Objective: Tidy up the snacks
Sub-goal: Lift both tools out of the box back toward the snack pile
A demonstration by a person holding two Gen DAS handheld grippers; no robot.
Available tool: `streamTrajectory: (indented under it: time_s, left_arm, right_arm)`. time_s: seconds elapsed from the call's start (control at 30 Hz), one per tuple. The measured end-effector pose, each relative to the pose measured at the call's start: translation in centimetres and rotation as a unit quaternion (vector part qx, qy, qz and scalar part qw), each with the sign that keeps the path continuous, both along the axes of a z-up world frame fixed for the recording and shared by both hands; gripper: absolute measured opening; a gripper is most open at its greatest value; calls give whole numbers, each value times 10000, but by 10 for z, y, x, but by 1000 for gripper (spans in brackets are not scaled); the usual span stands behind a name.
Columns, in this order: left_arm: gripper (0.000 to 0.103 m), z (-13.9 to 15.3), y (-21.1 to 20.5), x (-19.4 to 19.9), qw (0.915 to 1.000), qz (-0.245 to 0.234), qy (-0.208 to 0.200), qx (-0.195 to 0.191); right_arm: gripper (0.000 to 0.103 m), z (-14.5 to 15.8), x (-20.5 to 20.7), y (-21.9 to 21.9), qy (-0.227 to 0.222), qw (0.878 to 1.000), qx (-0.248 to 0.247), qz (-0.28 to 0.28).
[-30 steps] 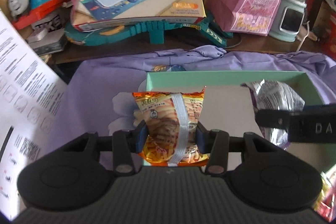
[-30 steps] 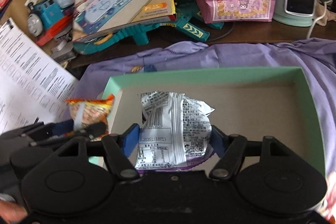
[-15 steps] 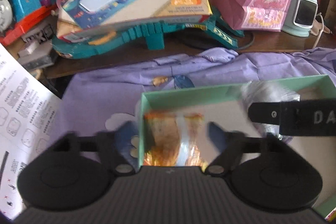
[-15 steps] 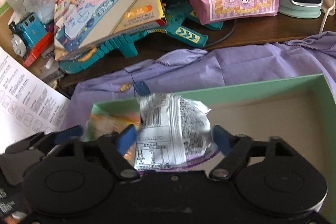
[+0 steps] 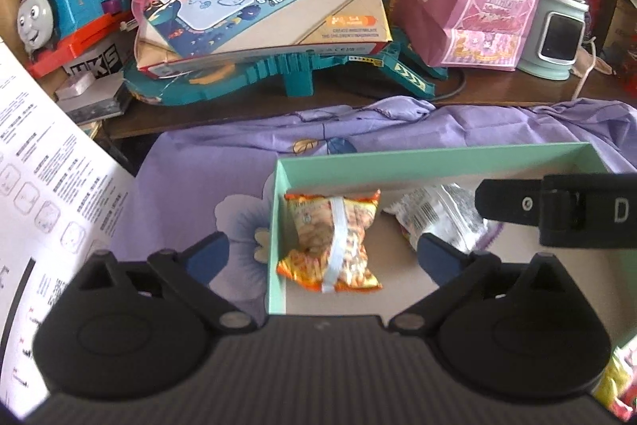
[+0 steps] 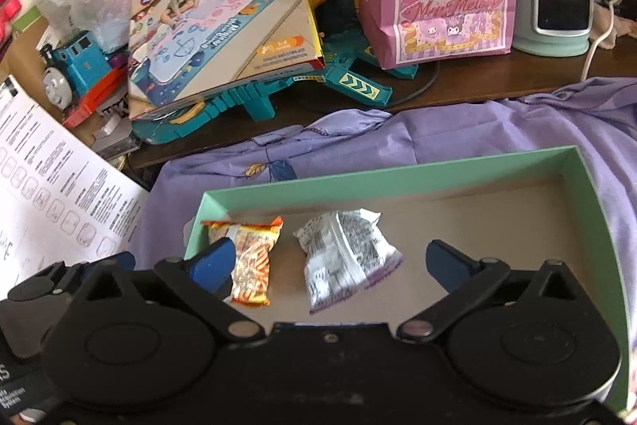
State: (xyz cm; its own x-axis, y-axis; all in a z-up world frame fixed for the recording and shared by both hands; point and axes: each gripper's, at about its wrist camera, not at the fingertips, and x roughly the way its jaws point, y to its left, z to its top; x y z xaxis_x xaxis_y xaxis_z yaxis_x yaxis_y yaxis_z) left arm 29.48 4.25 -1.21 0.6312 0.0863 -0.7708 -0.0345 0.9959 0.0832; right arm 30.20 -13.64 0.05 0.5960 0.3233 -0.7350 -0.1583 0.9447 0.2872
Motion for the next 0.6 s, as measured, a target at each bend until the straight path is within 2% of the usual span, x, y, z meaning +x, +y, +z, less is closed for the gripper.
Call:
streamTrajectory:
  time_s: [0.2, 0.6]
  left_arm:
    - [103, 8, -3, -40, 10000, 7, 43, -76]
    - [103, -1, -16, -119, 9994, -25, 293, -177]
  right_arm:
    - [103, 11, -46, -3, -252, 9990, -266, 247]
    - [103, 10, -121, -27, 123, 9989, -329, 294]
